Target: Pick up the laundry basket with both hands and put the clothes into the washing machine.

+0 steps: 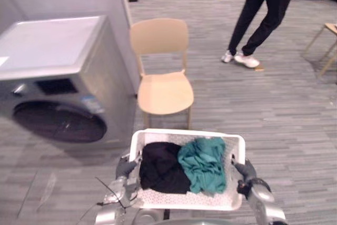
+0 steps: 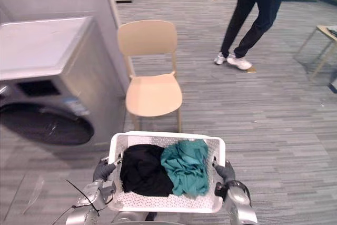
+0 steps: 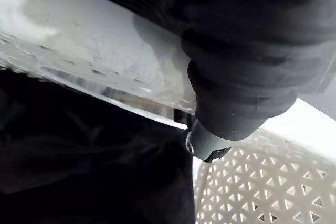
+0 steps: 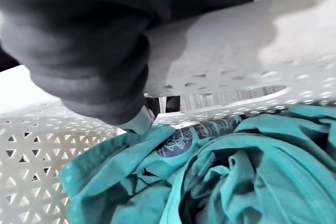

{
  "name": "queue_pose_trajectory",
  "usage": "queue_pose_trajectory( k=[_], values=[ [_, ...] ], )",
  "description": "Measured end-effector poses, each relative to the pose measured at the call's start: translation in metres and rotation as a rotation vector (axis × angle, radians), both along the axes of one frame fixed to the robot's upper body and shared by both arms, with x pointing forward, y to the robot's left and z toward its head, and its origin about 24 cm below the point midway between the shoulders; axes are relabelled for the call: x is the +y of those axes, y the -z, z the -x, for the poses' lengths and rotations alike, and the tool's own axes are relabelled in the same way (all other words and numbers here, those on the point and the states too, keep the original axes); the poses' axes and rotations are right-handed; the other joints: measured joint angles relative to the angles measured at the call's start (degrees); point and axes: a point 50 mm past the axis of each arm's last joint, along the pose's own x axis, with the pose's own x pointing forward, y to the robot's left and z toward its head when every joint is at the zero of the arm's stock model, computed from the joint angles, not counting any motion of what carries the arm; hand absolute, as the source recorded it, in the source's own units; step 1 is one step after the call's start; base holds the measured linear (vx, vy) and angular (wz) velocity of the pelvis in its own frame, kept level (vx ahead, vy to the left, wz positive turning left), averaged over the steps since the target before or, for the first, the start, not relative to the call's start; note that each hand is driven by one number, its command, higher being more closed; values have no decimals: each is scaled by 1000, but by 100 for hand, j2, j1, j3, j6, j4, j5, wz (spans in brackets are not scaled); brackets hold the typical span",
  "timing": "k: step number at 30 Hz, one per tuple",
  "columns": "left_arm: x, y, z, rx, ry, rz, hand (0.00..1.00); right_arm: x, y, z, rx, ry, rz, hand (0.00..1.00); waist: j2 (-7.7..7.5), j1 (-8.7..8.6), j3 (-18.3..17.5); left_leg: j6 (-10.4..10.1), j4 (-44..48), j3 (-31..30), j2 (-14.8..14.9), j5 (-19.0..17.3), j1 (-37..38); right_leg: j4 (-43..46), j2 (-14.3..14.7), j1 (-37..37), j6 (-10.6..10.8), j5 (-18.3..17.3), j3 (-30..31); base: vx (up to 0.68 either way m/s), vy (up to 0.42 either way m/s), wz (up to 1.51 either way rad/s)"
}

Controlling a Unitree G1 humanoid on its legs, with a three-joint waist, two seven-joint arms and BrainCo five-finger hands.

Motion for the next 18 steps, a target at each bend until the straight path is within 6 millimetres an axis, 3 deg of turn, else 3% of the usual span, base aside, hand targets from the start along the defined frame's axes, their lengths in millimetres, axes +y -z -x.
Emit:
queue_pose_trajectory(
  k=[1, 2, 3, 5, 6, 8, 9, 10, 11, 12, 13, 14, 15, 16, 17, 18],
  values=[
    [1, 1, 1, 10, 8, -6, 100, 1, 4, 4, 20, 6, -6, 100, -25, -83, 48, 49, 121, -37, -48, -222, 240, 980, -36, -335, 410, 669, -15, 655, 87, 19],
    [3, 1, 1, 12, 14, -16, 100, 3, 6, 7, 31, 8, -13, 100, -42, -142, 114, 83, 166, -92, -105, -378, 445, 1572, -93, -490, 454, 1050, -66, 641, 75, 62],
    [3, 3, 3, 32, 24, -19, 100, 4, 10, 16, 49, 21, -23, 100, -42, -316, 246, 198, 281, -329, -237, -679, 956, 2741, -317, -780, 87, 1190, -427, 639, 49, 66],
    [1, 1, 1, 23, 25, -7, 100, 0, 4, 14, 14, 19, -2, 100, 69, -369, 333, 264, 208, -500, -255, -903, 1438, 3215, -544, -1163, -479, 914, -757, 602, 27, 49],
    [-3, -6, -11, -18, 33, 5, 100, -3, -1, 8, -16, 32, 3, 100, 199, -389, 412, 276, 20, -738, -214, -1020, 1861, 2887, -754, -1509, -873, 664, -1151, 426, -3, 38],
    [-4, -13, -21, -53, 44, 1, 100, -4, -8, 6, -55, 54, -4, 100, 310, -403, 488, 269, -174, -920, -138, -1182, 2272, 2031, -777, -1789, -990, 509, -1267, 549, -84, 55],
    [-6, -18, -27, -83, 57, -2, 100, -5, -16, 3, -96, 67, -6, 100, 384, -438, 507, 225, -166, -1044, -36, -1370, 2524, 343, -765, -1889, -891, 550, -1267, 602, -169, 79],
    [-7, -20, -28, -94, 67, -5, 100, -6, -17, 5, -101, 77, -6, 100, 423, -500, 490, 156, -89, -1109, 45, -1580, 2576, -860, -751, -1779, -765, 792, -1203, 490, -181, 88],
    [-6, -22, -29, -100, 73, -12, 100, -5, -16, 5, -102, 80, -10, 100, 408, -544, 480, 67, -24, -1150, 79, -1755, 2634, -1509, -751, -1738, -741, 1020, -1081, 504, -277, 88],
    [-5, -21, -28, -97, 73, -17, 100, -3, -15, 8, -94, 90, -19, 100, 255, -535, 461, -60, 206, -1274, 105, -2201, 2857, -2083, -786, -1748, -745, 1467, -617, 645, -409, 63],
    [-4, -18, -22, -80, 65, -13, 100, -3, -13, 10, -81, 83, -16, 100, 315, -517, 413, -112, 346, -1374, 260, -2460, 2999, -1902, -655, -1673, -570, 1927, -541, 694, -444, 53],
    [-4, -16, -20, -74, 59, -9, 100, -3, -13, 10, -76, 74, -11, 100, 364, -527, 378, -132, 588, -1386, 376, -2532, 3006, -1720, -530, -1625, -574, 1976, -522, 494, -334, 62],
    [-8, -16, -20, -75, 54, 6, 100, -6, -16, 10, -81, 68, 3, 100, 466, -571, 363, -177, 1590, -1358, 555, -2517, 2721, -1442, -469, -1492, -730, 1674, -847, 465, -314, 80],
    [-11, -16, -21, -78, 55, 13, 100, -9, -19, 12, -89, 67, 14, 100, 548, -601, 373, -326, 2240, -1340, 664, -2410, 2465, -1410, -431, -1338, -816, 1611, -1061, 523, -372, 101],
    [-15, -17, -21, -83, 54, 25, 100, -12, -23, 15, -104, 65, 26, 100, 615, -569, 367, -568, 3470, -1216, 849, -1841, 1887, -1342, -346, -1106, -961, 1391, -1322, 591, -414, 87],
    [-18, -15, -19, -78, 50, 36, 100, -13, -25, 15, -107, 69, 39, 100, 586, -524, 392, -693, 4454, -1000, 1141, -1641, 1363, -1487, -303, -688, -1092, 1293, -1539, 457, -311, 75]
  ],
)
